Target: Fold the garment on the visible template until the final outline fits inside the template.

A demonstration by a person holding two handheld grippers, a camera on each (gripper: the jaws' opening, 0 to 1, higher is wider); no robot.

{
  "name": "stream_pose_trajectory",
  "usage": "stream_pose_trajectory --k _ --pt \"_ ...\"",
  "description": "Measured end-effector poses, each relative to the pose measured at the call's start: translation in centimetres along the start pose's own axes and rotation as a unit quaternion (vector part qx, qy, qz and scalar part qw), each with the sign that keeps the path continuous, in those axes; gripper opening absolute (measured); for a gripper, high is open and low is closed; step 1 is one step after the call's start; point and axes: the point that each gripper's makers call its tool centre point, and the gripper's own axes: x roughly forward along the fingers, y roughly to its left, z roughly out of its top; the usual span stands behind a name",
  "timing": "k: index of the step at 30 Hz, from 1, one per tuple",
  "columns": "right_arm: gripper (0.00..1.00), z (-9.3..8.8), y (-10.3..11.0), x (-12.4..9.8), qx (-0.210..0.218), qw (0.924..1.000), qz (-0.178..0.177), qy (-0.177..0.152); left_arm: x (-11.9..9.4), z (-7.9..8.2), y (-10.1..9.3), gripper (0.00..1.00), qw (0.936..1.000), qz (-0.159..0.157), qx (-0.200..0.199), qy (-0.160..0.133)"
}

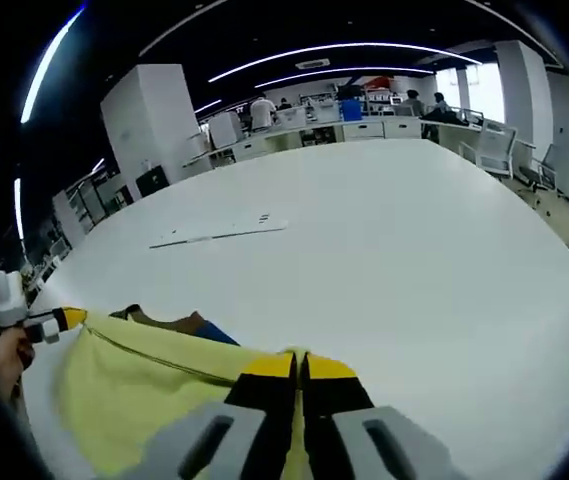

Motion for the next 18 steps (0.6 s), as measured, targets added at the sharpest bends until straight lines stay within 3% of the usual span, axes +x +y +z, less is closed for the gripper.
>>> stream_pose_trajectory --k 5,10,12,18 --pt "0.00 -0.52 0.01 0.17 -0.005 0.9999 0.005 0.012 0.40 -0.53 0.04 0.00 0.9999 -0.015 0.006 0.006" --pt "0.00 -0.57 -0.01 0.24 0.003 0.9999 0.007 0.011 0.62 -0.53 -0.30 0.01 0.9962 -0.040 0.078 0.001" --pt "0.00 -0.54 0.00 0.21 -0.001 0.9999 0.008 0.012 0.54 -0.67 -0.41 0.02 0.9958 -0.050 0.076 0.004" --pt "0.13 -0.02 0.01 -0.72 -0.020 0.9997 0.016 0.002 -0.18 -0.22 -0.14 0.20 0.9942 -0.077 0.074 -0.007"
